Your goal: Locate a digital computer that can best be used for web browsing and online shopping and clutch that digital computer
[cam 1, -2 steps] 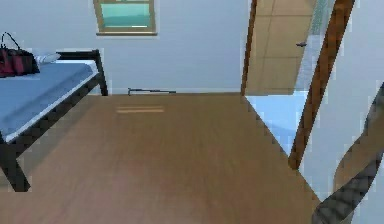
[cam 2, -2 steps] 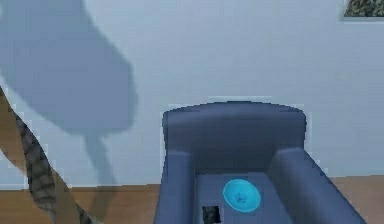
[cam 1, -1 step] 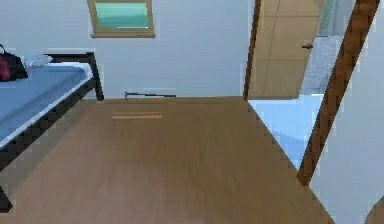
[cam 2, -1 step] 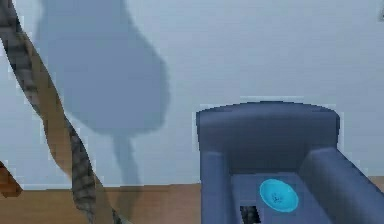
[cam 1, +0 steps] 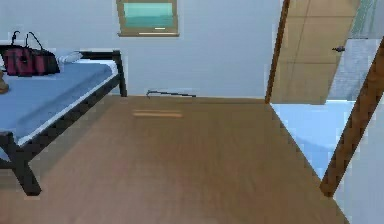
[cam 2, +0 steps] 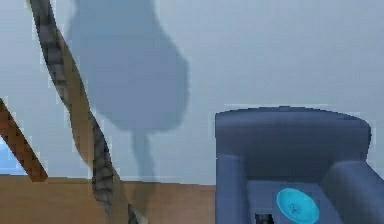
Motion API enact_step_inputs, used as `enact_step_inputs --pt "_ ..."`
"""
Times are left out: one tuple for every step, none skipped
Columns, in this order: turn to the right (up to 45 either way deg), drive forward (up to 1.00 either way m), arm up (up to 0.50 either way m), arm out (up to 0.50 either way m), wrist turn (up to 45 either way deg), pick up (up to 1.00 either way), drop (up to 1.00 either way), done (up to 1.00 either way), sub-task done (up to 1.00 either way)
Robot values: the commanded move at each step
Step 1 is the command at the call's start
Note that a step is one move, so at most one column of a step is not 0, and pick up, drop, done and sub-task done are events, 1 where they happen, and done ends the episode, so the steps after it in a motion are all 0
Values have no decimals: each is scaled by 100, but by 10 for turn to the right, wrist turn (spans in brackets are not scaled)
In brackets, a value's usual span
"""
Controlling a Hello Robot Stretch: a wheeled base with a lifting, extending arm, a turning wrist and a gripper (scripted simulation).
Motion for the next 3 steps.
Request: enact_step_inputs --pt "0 90 0 0 0 0 0 0 0" --pt "450 0 0 0 0 0 0 0 0" --pt "0 100 0 0 0 0 0 0 0"
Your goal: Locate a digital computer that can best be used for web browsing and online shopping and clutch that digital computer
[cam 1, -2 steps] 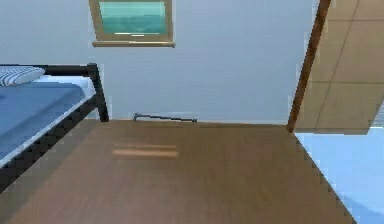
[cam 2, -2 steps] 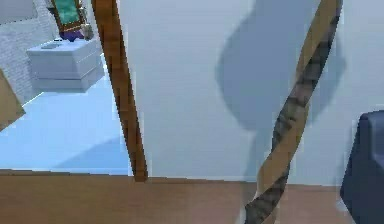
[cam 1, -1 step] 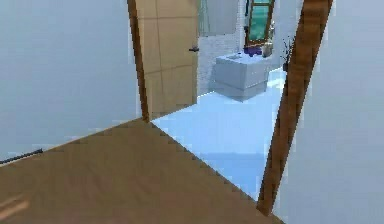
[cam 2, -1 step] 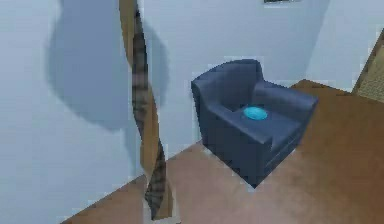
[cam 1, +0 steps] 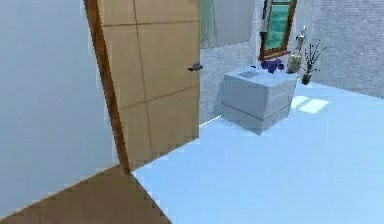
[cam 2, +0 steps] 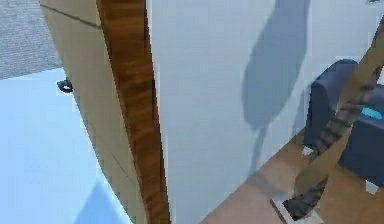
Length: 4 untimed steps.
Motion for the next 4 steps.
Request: enact_step_inputs --pt "60 0 0 0 0 0 0 0 0" --pt "0 40 0 0 0 0 0 0 0" --pt "300 0 0 0 0 0 0 0 0" --pt "0 65 0 0 0 0 0 0 0"
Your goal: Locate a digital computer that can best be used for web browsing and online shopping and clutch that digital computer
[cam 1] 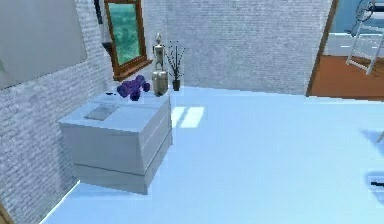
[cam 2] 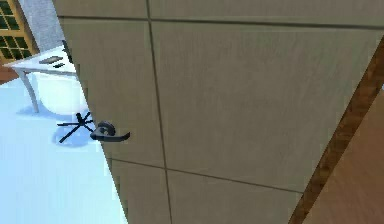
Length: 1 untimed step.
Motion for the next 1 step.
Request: enact_step_inputs --pt "-30 0 0 0 0 0 0 0 0"
